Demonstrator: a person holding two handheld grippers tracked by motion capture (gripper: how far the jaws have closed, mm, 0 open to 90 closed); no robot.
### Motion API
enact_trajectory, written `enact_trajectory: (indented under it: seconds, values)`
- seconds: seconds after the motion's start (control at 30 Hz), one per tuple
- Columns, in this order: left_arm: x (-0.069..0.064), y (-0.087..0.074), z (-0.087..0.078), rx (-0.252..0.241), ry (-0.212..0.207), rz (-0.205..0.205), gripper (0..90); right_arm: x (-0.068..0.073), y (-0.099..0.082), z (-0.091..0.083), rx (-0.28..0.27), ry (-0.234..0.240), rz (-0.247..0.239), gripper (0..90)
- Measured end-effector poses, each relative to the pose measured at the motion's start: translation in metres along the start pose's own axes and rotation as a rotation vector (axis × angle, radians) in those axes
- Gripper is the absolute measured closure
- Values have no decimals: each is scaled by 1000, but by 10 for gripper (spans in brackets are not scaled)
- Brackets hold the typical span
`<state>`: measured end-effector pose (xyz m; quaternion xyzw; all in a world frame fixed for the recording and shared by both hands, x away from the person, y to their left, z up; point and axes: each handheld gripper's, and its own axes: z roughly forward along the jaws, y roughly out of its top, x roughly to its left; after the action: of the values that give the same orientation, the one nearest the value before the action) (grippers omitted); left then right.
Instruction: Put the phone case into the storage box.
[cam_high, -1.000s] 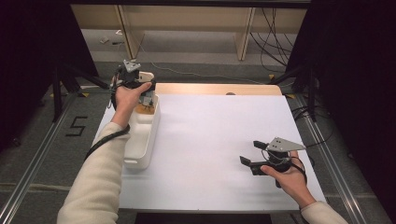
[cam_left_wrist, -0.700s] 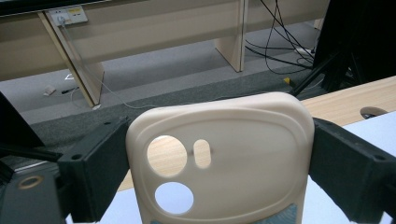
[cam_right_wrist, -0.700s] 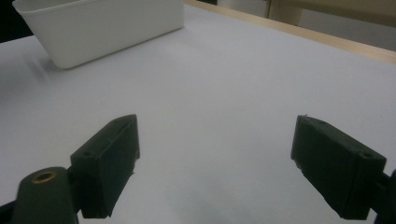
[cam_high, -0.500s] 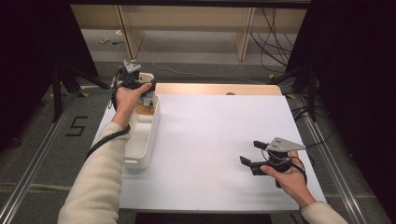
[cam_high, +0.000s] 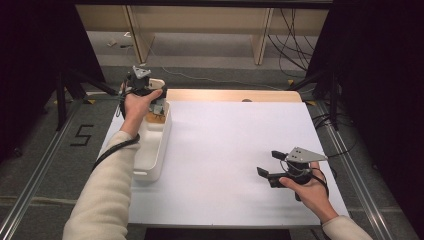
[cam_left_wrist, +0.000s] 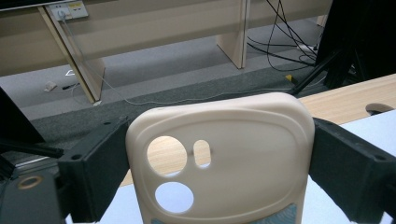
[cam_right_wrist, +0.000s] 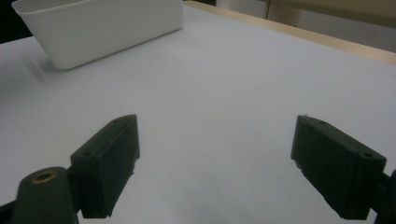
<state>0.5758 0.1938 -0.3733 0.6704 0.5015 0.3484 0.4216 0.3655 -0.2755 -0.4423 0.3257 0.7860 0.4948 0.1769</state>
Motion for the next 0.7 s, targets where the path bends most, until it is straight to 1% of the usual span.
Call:
enact_trajectory:
  seconds: [0.2, 0.47, 0.7]
  values:
    - [0, 0, 1, 2, -2, 6, 102, 0, 0, 0, -2, 0, 1, 162]
    - [0, -2, 3, 5, 2, -3, 101, 0, 0, 0, -1, 1, 2, 162]
    - [-1, -2, 5, 11, 4, 8, 101, 0, 0, 0, -2, 2, 2, 162]
